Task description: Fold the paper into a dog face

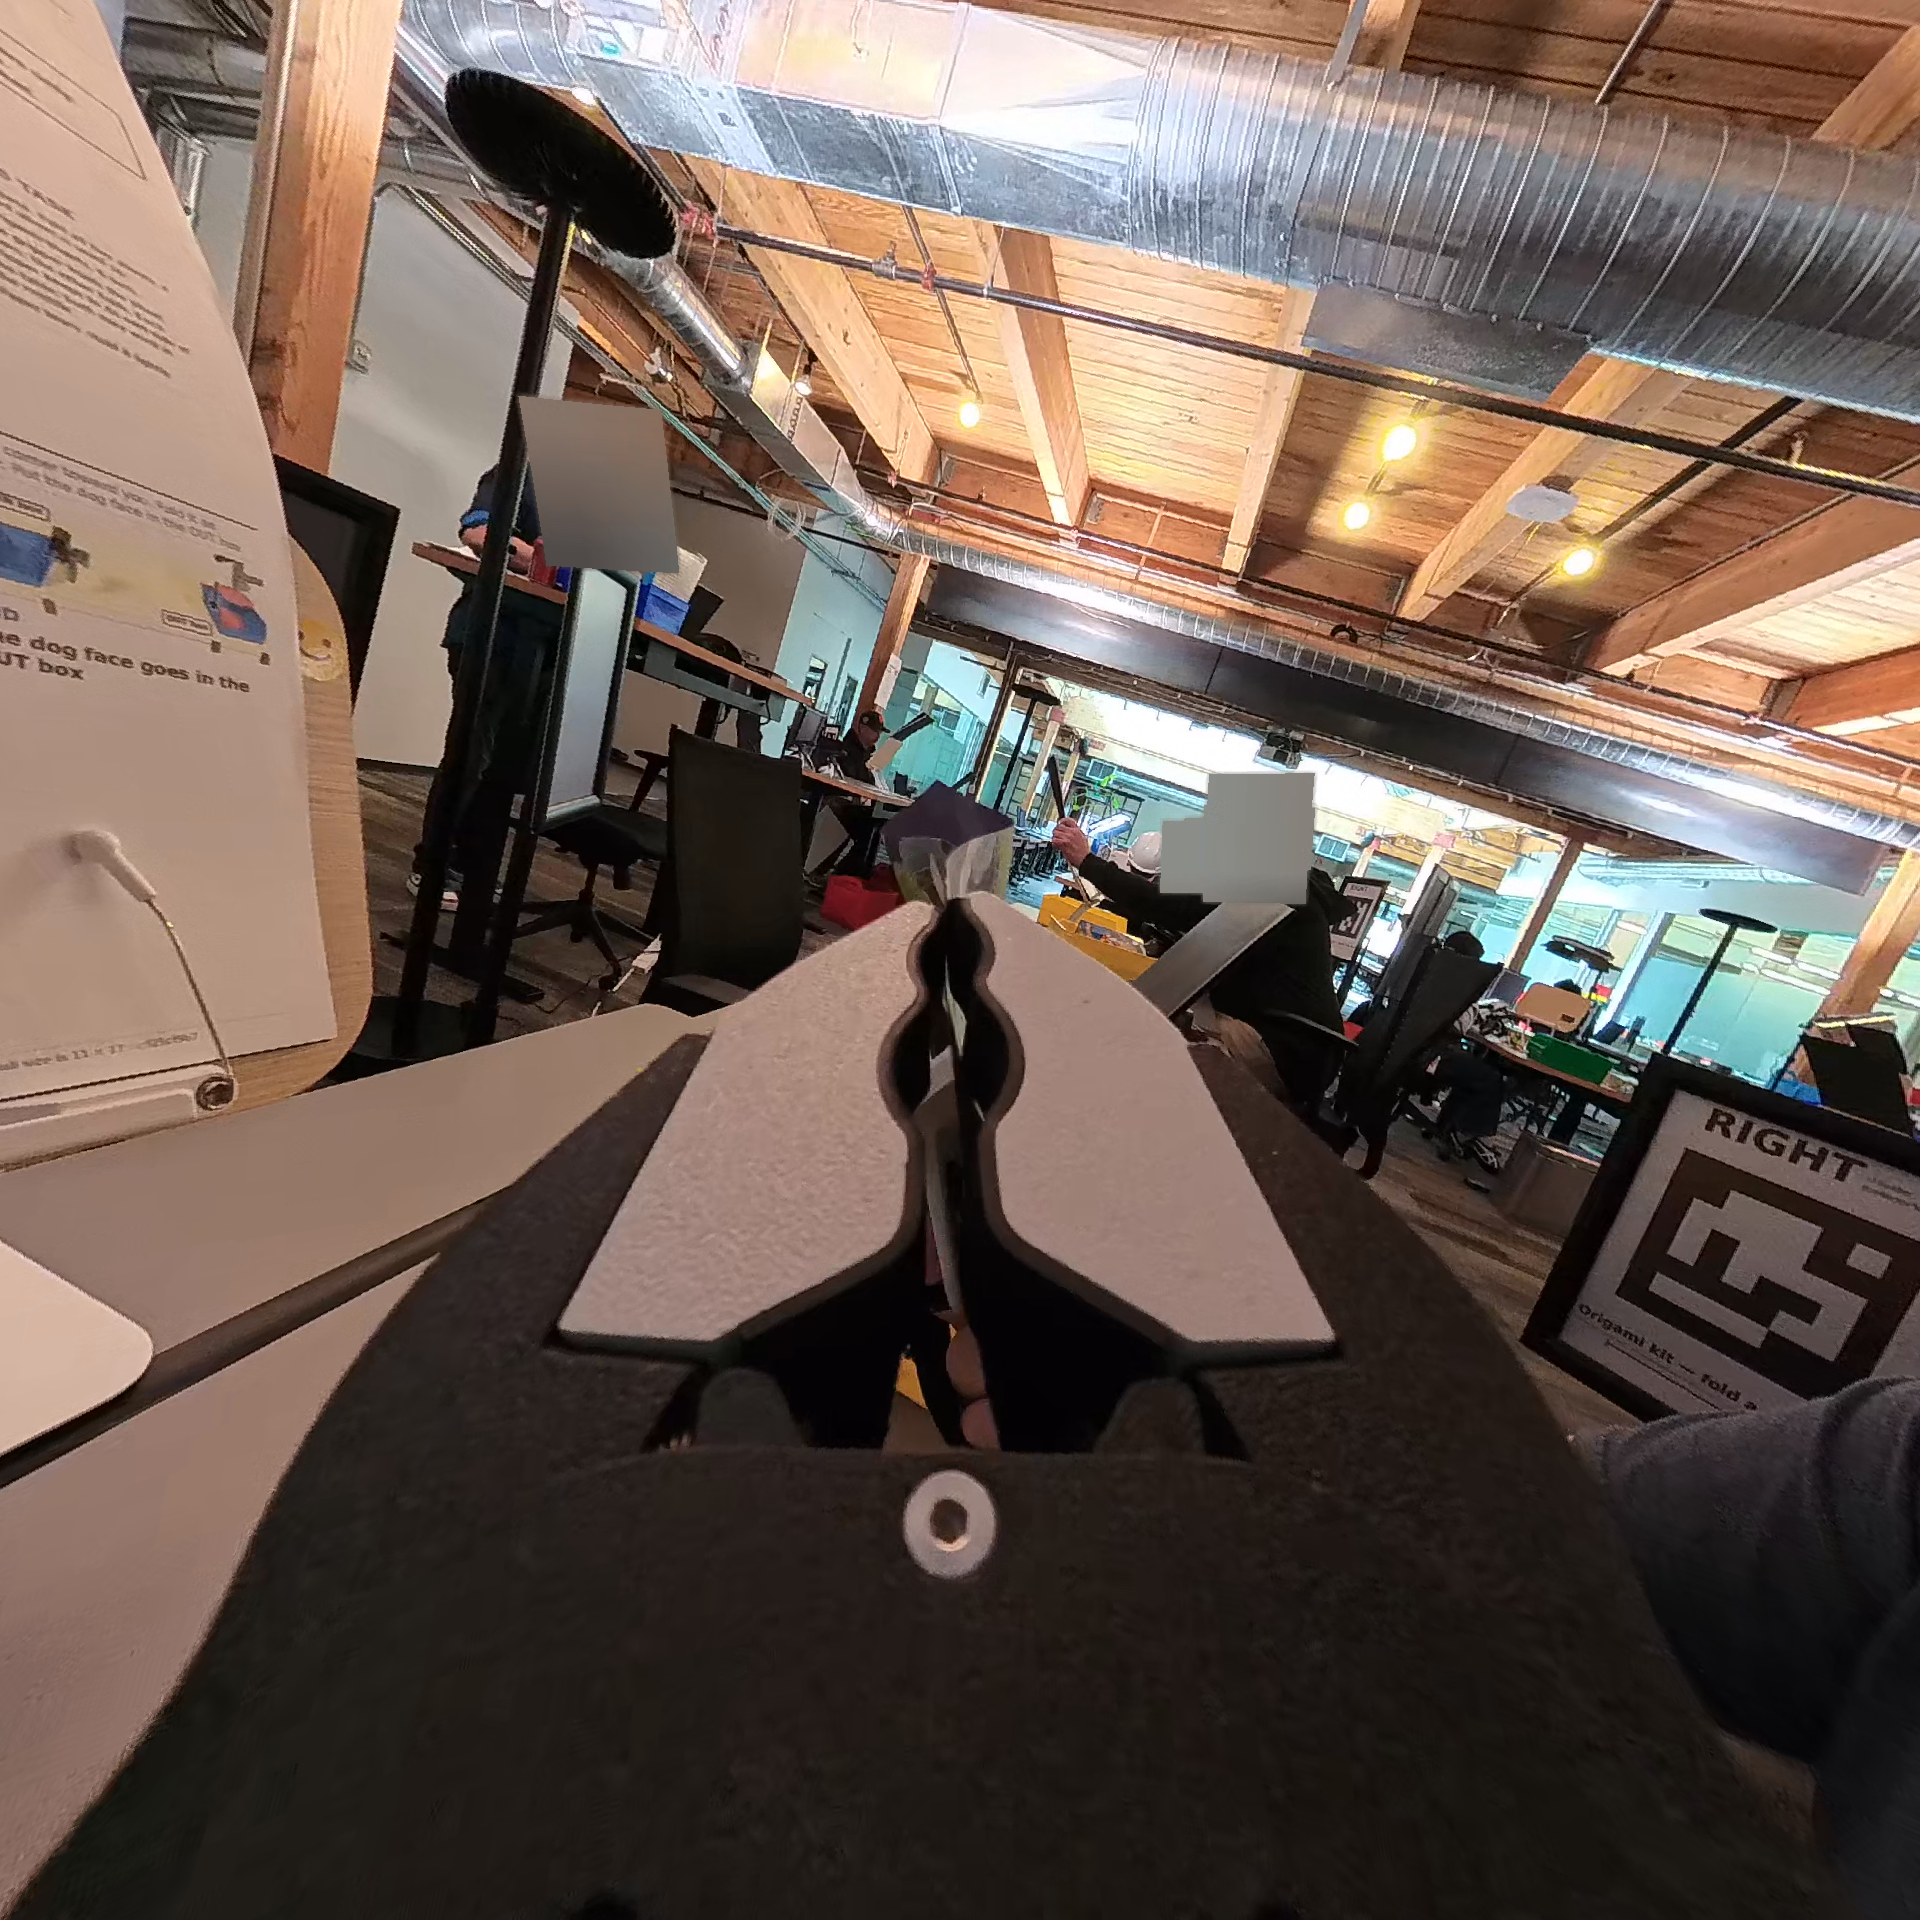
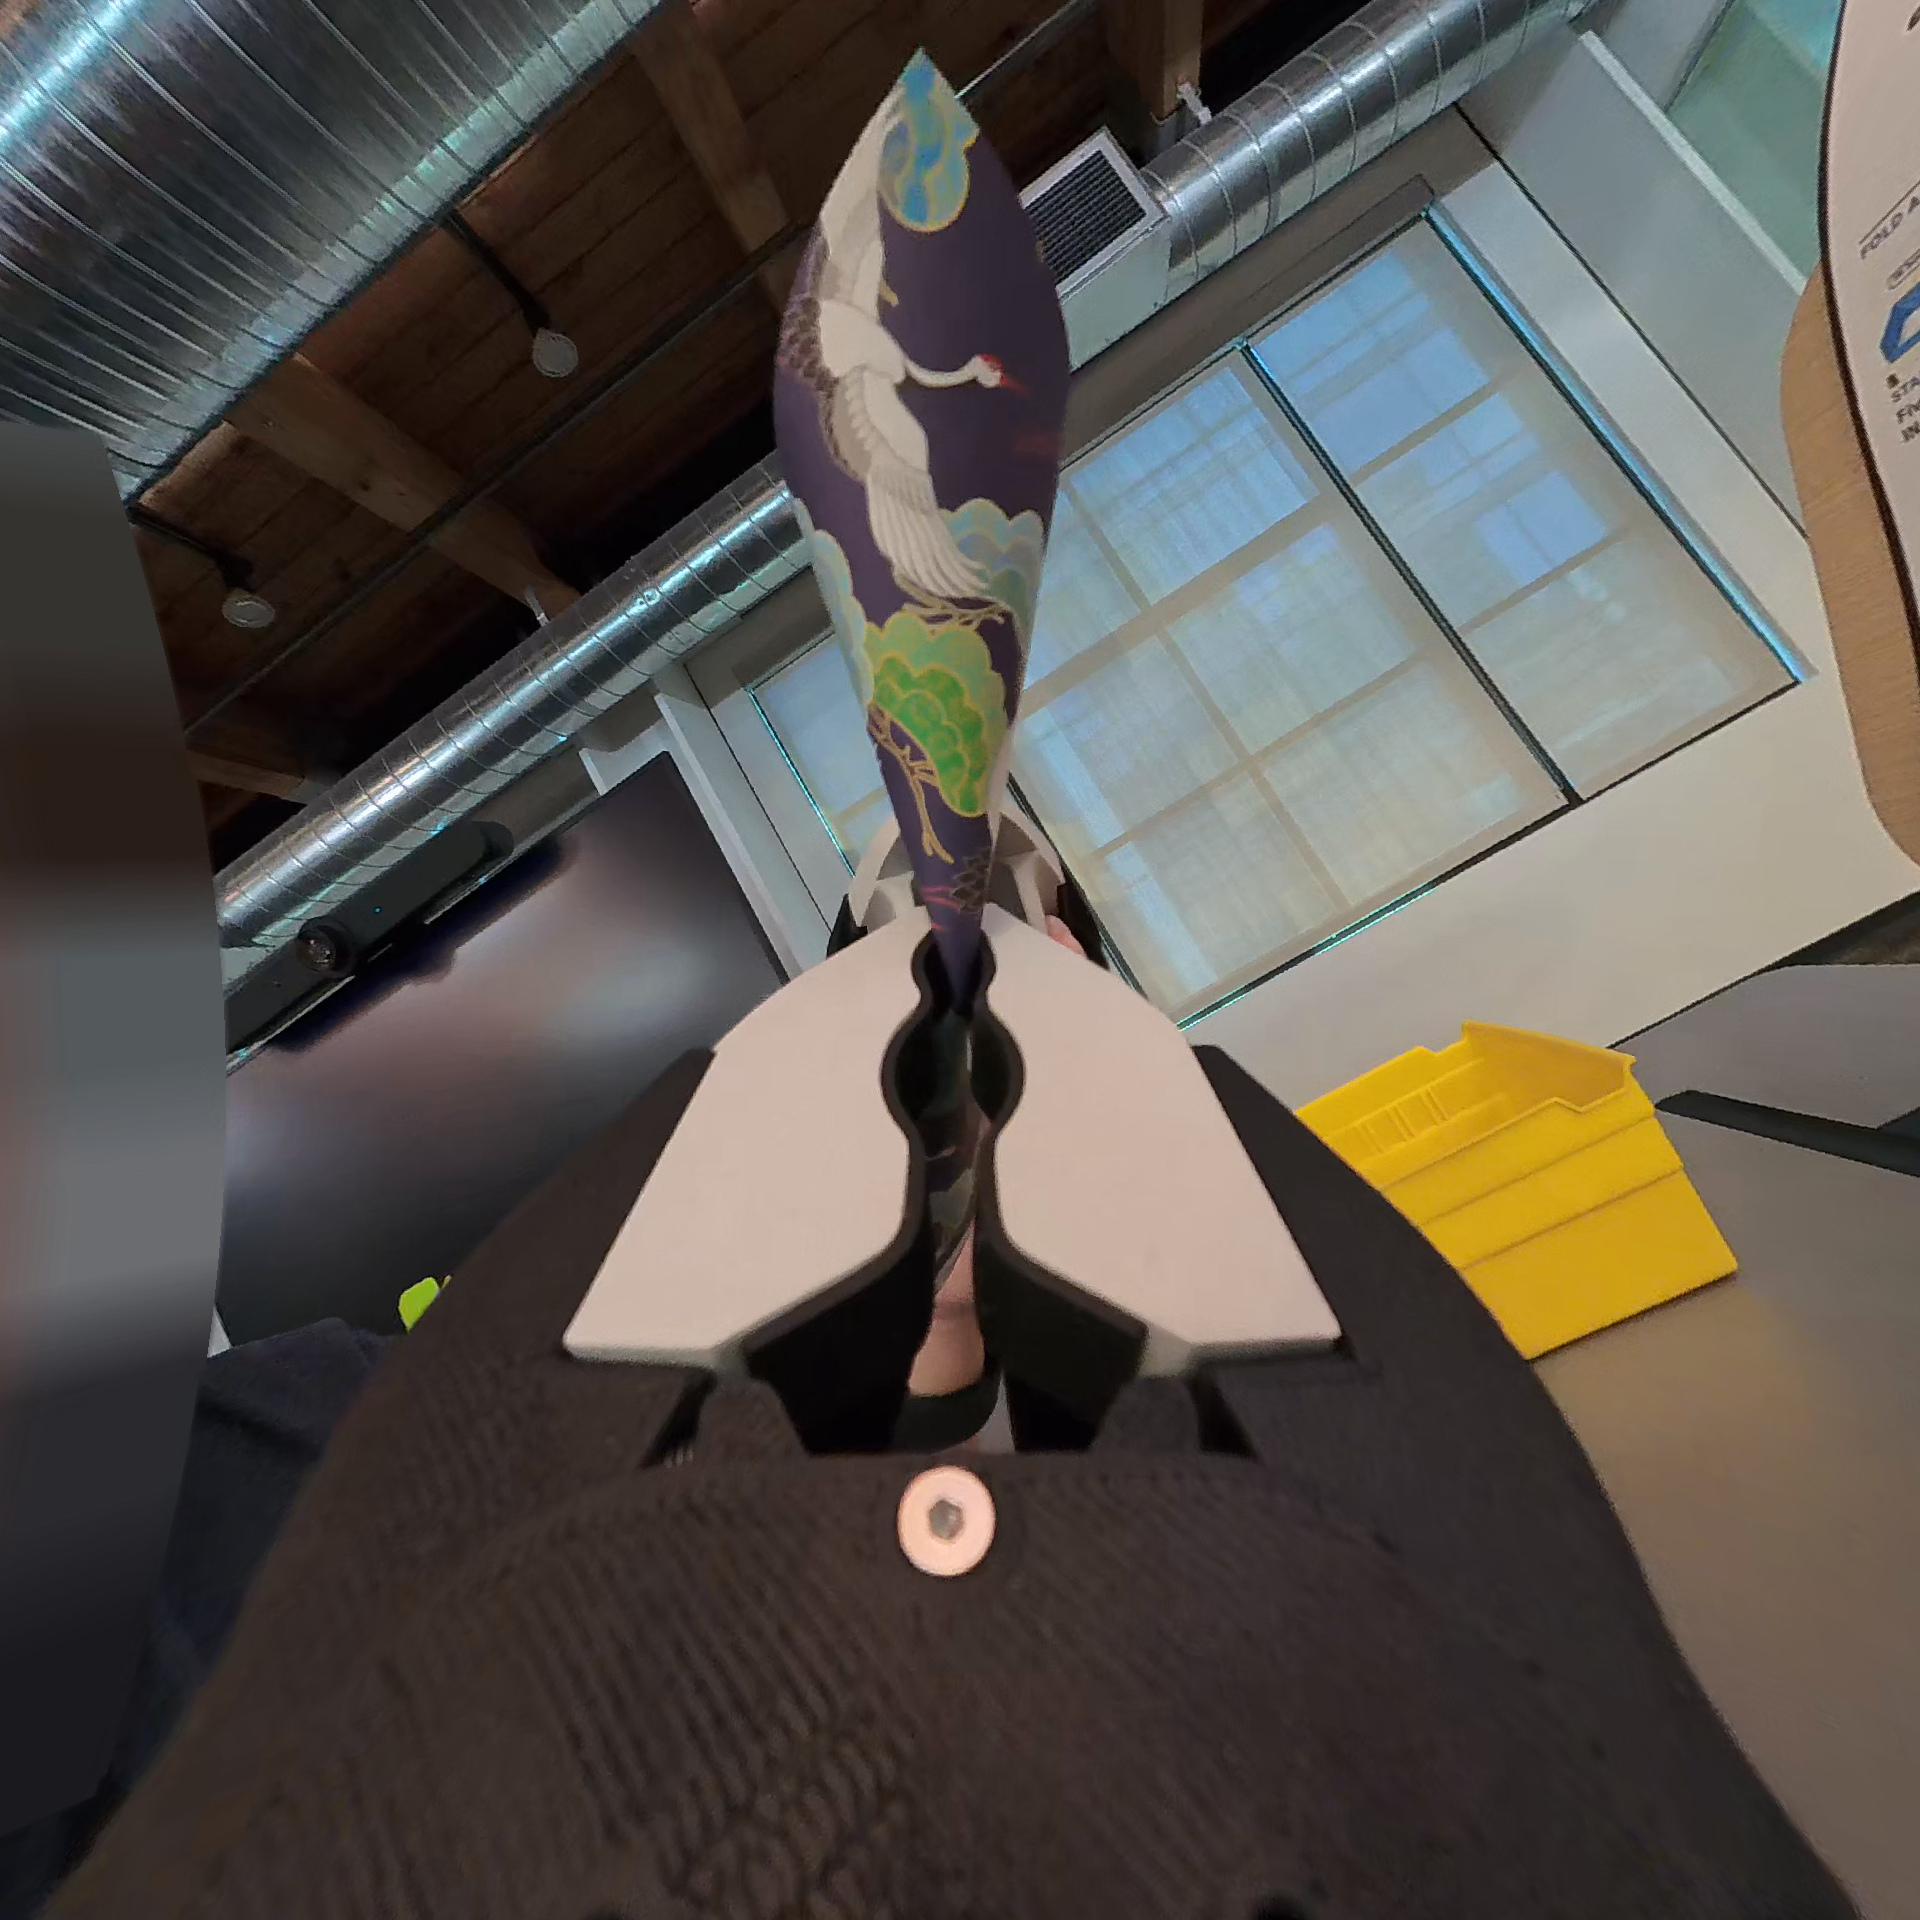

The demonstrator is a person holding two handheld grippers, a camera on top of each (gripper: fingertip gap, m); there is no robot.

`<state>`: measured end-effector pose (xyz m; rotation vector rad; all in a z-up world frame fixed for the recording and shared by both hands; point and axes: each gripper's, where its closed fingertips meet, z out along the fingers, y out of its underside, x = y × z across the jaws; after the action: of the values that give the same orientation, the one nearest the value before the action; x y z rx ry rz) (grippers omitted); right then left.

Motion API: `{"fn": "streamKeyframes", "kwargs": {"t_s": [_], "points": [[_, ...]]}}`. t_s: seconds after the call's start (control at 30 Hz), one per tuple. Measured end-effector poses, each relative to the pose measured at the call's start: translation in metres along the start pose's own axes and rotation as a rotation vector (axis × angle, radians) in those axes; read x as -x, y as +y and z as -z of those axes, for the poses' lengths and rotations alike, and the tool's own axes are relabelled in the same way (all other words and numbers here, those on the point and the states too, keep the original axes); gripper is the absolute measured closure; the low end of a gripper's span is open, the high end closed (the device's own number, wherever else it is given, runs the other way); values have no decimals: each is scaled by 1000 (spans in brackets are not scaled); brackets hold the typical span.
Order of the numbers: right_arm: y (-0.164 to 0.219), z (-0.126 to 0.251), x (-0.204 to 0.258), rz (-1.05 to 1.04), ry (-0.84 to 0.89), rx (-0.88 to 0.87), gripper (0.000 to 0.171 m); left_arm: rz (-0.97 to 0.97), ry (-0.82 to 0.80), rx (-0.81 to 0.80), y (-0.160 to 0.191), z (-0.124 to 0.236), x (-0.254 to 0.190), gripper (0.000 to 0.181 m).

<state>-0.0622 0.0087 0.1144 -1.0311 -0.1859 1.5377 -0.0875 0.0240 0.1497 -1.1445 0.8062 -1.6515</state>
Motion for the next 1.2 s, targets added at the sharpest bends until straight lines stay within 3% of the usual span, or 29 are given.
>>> {"fn": "streamKeyframes", "kwargs": {"t_s": [0.27,0.43,0.53,1.2], "points": [[-1,-2,7,19,-46,10,170,8,21,-4,-2,1,-4,181],[-8,0,10,23,-61,-29,161,3,36,8,-2,1,-7,181],[-9,2,11,29,-71,-32,170,10,44,18,-1,0,-8,181],[-18,9,29,103,-178,-124,170,-102,96,50,3,-6,-28,181]]}}
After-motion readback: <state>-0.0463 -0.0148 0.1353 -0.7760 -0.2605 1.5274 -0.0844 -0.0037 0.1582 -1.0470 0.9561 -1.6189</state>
